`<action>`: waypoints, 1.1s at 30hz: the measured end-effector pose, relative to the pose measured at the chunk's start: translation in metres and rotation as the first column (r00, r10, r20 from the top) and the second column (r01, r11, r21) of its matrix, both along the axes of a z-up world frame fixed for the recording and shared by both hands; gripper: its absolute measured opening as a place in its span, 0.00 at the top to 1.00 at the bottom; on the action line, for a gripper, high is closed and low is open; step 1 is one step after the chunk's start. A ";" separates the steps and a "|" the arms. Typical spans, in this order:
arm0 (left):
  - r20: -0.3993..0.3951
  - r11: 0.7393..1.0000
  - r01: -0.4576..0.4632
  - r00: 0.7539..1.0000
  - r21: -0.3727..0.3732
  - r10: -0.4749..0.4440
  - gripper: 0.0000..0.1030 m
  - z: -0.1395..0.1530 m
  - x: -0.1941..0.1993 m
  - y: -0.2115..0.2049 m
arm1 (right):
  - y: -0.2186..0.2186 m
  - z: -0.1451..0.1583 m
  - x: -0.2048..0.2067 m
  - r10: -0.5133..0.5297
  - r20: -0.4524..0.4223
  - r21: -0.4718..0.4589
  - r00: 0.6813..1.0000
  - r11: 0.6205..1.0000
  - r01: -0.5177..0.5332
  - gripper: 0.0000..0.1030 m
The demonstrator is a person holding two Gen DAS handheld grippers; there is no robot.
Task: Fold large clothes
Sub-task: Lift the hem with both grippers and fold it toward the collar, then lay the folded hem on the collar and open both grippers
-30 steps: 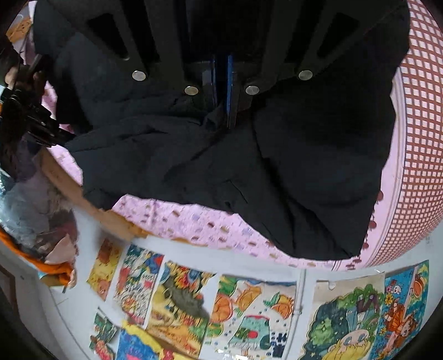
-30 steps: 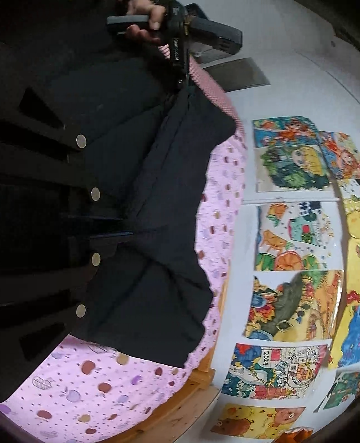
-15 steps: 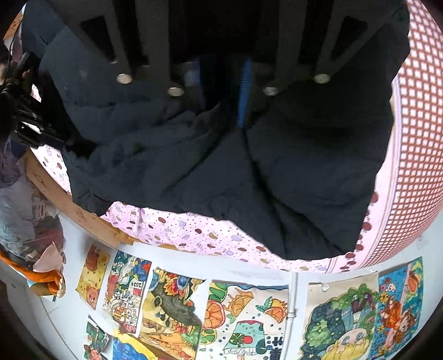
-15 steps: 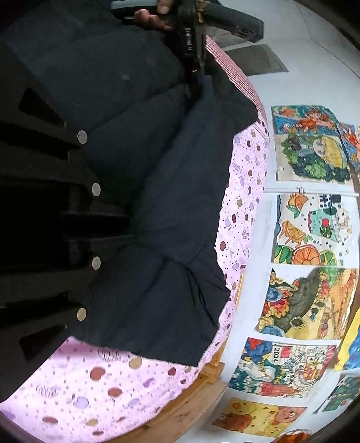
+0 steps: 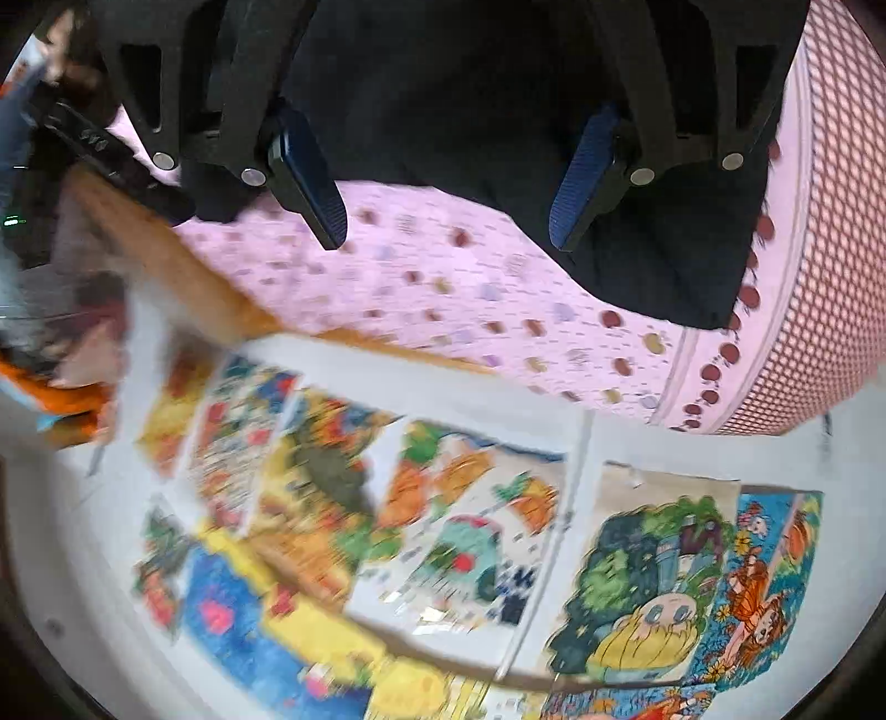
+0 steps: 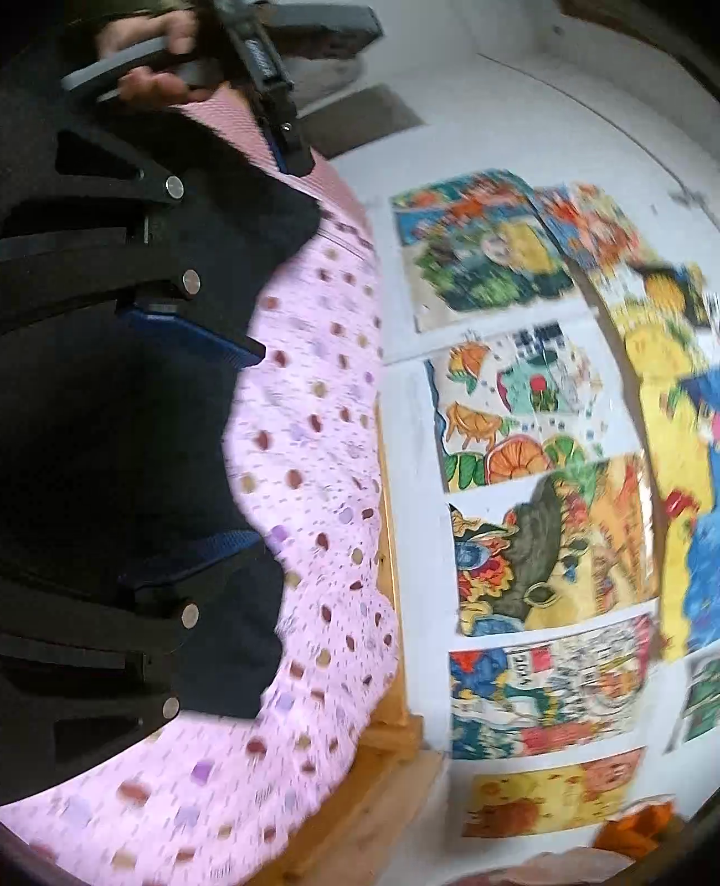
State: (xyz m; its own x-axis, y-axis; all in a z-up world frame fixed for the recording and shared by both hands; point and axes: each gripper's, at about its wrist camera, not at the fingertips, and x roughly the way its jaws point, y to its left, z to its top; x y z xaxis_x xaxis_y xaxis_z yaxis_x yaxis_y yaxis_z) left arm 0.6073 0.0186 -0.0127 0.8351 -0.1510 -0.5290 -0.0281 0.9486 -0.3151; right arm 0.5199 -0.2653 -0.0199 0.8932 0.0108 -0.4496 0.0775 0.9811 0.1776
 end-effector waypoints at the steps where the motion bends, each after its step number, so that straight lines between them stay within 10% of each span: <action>1: -0.037 0.999 -0.029 0.999 0.014 0.030 0.28 -0.006 0.011 0.002 | -0.001 -0.004 0.013 -0.016 -0.017 -0.002 1.000 1.000 0.016 0.65; 9: -0.249 0.970 -0.241 0.942 -0.028 0.227 0.29 -0.073 0.031 0.043 | -0.018 -0.062 0.037 -0.269 -0.173 -0.023 0.948 0.963 0.269 0.87; 18: -0.150 0.966 -0.245 0.955 0.079 0.255 0.29 -0.052 0.009 0.026 | -0.011 -0.050 0.019 -0.236 -0.117 -0.075 0.965 0.971 0.228 0.87; 25: -0.086 0.994 0.073 0.994 0.079 -0.066 0.29 -0.038 0.000 -0.019 | 0.007 -0.040 -0.003 -0.026 -0.098 -0.002 0.995 1.000 0.026 0.70; 33: -0.230 0.890 0.300 0.946 0.344 -0.230 0.25 -0.079 -0.022 -0.056 | 0.041 -0.073 -0.009 0.087 -0.263 -0.192 0.961 0.971 -0.141 0.64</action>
State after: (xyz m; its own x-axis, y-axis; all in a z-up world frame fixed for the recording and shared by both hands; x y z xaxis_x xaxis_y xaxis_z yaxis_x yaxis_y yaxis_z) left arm 0.5853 -0.0377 -0.0920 0.6777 -0.1177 -0.7258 0.2186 0.9747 0.0460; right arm 0.5107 -0.2242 -0.0925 0.7494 -0.0113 -0.6621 -0.0214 0.9989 -0.0413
